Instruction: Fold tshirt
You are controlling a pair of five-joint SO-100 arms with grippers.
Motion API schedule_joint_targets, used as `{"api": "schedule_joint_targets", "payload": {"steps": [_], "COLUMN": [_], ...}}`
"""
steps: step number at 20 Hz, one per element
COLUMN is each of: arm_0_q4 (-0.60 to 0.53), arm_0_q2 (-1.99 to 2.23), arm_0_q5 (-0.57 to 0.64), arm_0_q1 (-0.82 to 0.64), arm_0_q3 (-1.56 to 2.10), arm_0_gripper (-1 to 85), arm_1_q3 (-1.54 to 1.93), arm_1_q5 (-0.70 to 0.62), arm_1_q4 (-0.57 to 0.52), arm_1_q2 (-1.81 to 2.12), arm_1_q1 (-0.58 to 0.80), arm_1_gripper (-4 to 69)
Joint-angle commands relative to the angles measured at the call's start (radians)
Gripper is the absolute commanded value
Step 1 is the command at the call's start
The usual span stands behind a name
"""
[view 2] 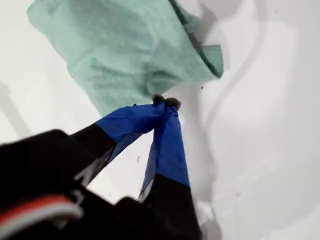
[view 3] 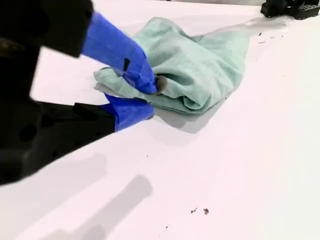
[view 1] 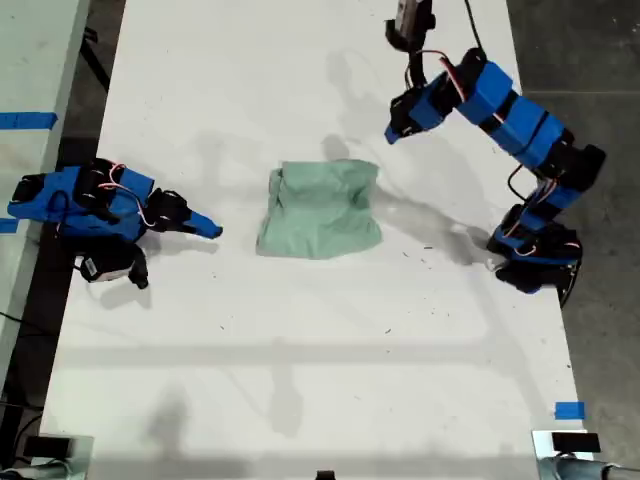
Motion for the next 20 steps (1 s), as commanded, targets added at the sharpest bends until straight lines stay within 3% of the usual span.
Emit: {"api": "schedule_joint_targets", "payload": {"steps": [1,8,10,11,12,14,15,17,19,20], "arm_0_q4": [0.002,0.002,0.002,0.002,0.002,0.002,0.002,0.002,0.002,0.002], "arm_0_q2": [0.1,0.1,0.1,0.1,0.1,0.1,0.1,0.101,0.101,0.101], "arm_0_q5": [-0.012,-0.012,-0.012,-0.012,-0.012,-0.012,-0.012,-0.012,-0.012,-0.012], "arm_0_q1": [-0.005,0.005,0.043,0.054,0.06,0.06,0.06,0.06,0.06,0.06], "arm_0_q3": [0.011,0.011,0.011,0.011,0.011,0.011,0.011,0.011,0.011,0.011], "arm_0_gripper": [6.2,9.9,10.2,10.2,10.2,10.4,10.4,10.4,10.4,10.5], "arm_1_q3": [0.336,1.348,1.529,1.626,1.733,1.752,1.75,1.75,1.749,1.746], "arm_1_q5": [0.135,0.649,0.784,0.857,1.023,1.031,0.943,0.683,0.249,0.256], "arm_1_q4": [-0.083,-0.387,-0.383,-0.344,-0.25,-0.212,-0.21,-0.21,-0.206,-0.199], "arm_1_q2": [0.374,1.123,1.281,1.387,1.543,1.755,1.77,1.77,1.772,1.772], "arm_1_q1": [-0.117,-0.422,-0.474,-0.48,-0.477,-0.502,-0.489,-0.466,-0.465,-0.471], "arm_1_gripper": [-1.2,-1.2,-1.2,-1.2,-1.2,0.0,0.4,1.4,1.5,0.9]}}
